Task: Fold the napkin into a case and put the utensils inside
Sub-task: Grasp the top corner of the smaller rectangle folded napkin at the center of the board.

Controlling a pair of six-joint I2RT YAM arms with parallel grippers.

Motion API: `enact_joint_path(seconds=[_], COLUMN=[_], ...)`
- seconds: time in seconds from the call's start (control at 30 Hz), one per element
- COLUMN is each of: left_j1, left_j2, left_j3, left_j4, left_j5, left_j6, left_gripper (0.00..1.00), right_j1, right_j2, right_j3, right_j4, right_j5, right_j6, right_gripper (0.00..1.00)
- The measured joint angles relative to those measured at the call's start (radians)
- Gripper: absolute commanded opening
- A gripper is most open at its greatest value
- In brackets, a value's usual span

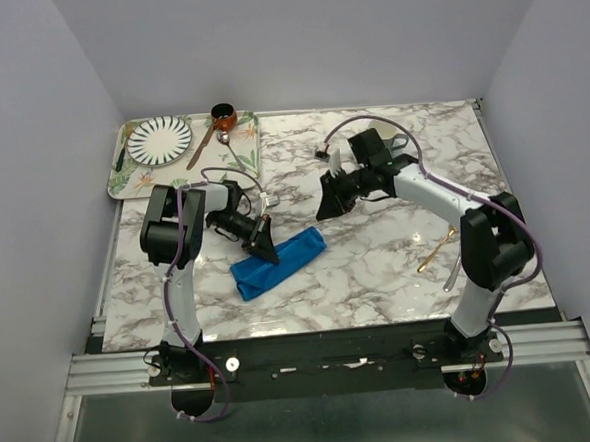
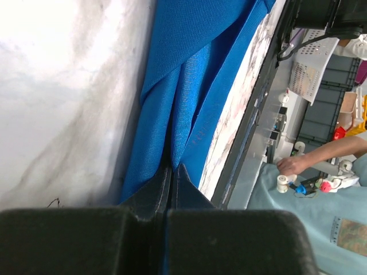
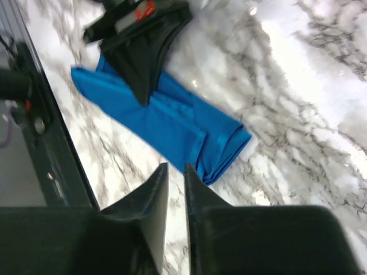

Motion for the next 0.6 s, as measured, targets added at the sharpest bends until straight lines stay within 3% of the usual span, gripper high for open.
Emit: enact_joint_path(seconds=[0.17,0.37,0.6], left_j1=[0.000,0.000,0.000], left_j2=[0.013,0.015,0.017], left_j3=[0.000,0.000,0.000], left_j4=[-0.002,-0.003,-0.004], left_j5=[0.018,0.021,0.023], left_j6=[-0.010,-0.010,-0.010], left_gripper=[0.00,0.00,0.00], right_j1=[0.089,0.166,0.172], right_j2=[-0.132,-0.116,-0.057], right_j3=[-0.168,-0.210,-0.201], right_j4=[0.074,0.148,0.185], right_j5=[0.127,0.332,0.392], right_j6=[-0.115,-0.161,-0.172], right_gripper=[0.24,0.22,0.22])
